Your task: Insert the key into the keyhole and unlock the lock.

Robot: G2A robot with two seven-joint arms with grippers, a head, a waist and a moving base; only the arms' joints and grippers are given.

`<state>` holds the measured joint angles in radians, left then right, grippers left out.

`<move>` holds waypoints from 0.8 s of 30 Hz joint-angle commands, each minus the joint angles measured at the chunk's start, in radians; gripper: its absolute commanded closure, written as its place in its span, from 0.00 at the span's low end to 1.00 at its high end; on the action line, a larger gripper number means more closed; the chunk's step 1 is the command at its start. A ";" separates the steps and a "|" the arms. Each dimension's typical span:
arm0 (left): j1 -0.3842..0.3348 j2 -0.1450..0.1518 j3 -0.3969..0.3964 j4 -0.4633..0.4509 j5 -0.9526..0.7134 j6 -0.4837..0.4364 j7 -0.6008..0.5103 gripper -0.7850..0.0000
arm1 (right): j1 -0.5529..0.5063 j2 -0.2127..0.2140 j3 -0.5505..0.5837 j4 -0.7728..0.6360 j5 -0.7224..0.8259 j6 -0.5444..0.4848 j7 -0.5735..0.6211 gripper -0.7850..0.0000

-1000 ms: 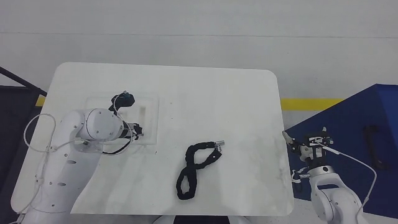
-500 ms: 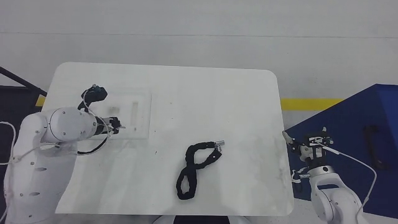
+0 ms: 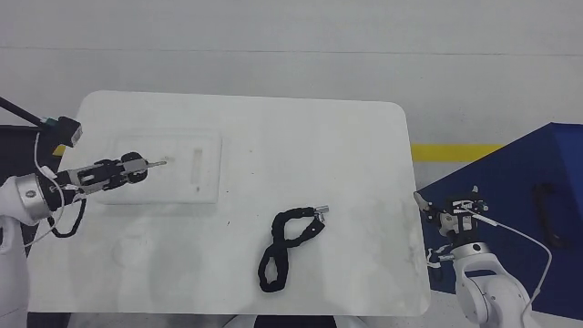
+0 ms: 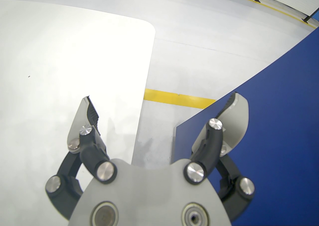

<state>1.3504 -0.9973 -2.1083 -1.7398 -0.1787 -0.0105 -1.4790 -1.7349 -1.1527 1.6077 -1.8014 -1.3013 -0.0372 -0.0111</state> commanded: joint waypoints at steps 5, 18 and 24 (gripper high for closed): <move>0.026 0.012 -0.010 0.141 -0.273 -0.138 -0.057 1.00 | 0.000 0.000 0.000 0.000 0.000 0.000 0.000 0.00; 0.039 0.089 0.091 0.203 -0.381 -0.244 -0.057 1.00 | 0.000 0.000 0.000 0.000 0.000 0.000 0.000 0.00; 0.039 0.089 0.091 0.203 -0.381 -0.244 -0.057 1.00 | 0.000 0.000 0.000 0.000 0.000 0.000 0.000 0.00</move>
<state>1.3895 -0.9083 -2.0170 -1.5365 -0.5597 -0.2545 -1.5359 -1.7349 -1.1527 1.6077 -1.8014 -1.3013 -0.0372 -0.0111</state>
